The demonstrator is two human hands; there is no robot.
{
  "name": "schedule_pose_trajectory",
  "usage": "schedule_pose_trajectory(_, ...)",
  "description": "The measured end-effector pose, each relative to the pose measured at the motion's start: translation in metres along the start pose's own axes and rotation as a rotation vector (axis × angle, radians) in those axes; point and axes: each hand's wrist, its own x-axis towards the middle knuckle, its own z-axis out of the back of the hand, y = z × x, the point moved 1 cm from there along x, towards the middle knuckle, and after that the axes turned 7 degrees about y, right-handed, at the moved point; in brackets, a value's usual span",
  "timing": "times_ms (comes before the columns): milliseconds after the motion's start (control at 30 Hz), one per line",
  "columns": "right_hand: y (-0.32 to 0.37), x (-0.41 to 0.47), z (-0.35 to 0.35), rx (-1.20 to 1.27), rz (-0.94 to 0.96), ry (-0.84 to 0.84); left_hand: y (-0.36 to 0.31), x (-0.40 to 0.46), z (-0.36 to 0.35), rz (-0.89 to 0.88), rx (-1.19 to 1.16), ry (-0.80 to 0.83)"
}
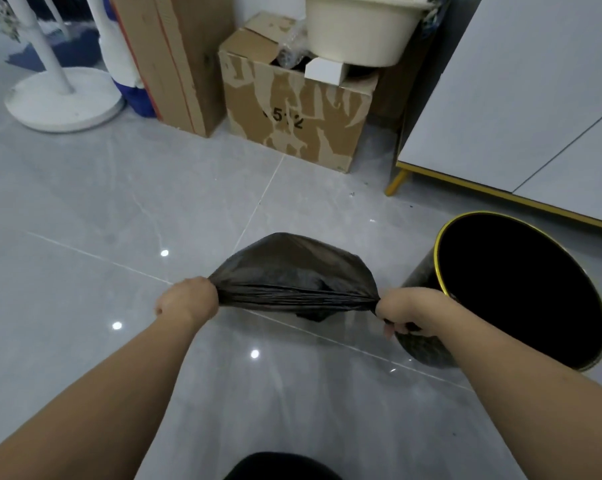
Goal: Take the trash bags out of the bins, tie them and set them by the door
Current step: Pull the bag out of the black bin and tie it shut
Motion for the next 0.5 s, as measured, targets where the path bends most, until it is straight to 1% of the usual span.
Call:
schedule_pose_trajectory(33,-0.002,0.001,-0.001,0.149,-0.035,0.068,-0.001,-0.006,-0.006,-0.042,-0.058,0.094)
schedule_pose_trajectory(67,-0.004,0.000,-0.003,0.244,-0.064,0.155,-0.005,-0.015,-0.010,-0.066,-0.079,0.174)
schedule_pose_trajectory(133,-0.009,0.004,-0.008,0.351,-0.060,0.302,-0.018,-0.017,-0.014,-0.112,-0.021,0.155)
schedule_pose_trajectory(167,-0.011,0.007,-0.009,0.433,-0.021,0.350,-0.027,-0.018,-0.014,-0.133,0.039,0.160)
schedule_pose_trajectory(200,-0.012,0.010,-0.009,0.555,0.035,0.387,-0.036,-0.017,-0.018,-0.134,0.074,0.228)
schedule_pose_trajectory(267,-0.012,0.011,-0.005,0.910,0.197,0.403,-0.048,-0.008,-0.032,-0.115,0.150,0.401)
schedule_pose_trajectory(300,-0.012,0.009,-0.002,1.111,0.288,0.393,-0.051,0.000,-0.043,-0.095,0.177,0.454)
schedule_pose_trajectory(333,-0.011,0.006,0.003,1.289,0.377,0.376,-0.053,0.007,-0.052,-0.071,0.159,0.479)
schedule_pose_trajectory(367,-0.010,0.001,0.007,1.415,0.459,0.358,-0.054,-0.003,-0.054,-0.052,0.141,0.508)
schedule_pose_trajectory(400,-0.010,-0.004,0.012,1.491,0.529,0.351,-0.057,-0.021,-0.051,-0.045,0.101,0.537)
schedule_pose_trajectory(433,-0.009,-0.010,0.016,1.520,0.590,0.354,-0.060,-0.029,-0.051,-0.073,0.008,0.551)
schedule_pose_trajectory(500,-0.009,-0.020,0.021,1.529,0.691,0.386,-0.069,-0.036,-0.050,-0.132,-0.249,0.513)
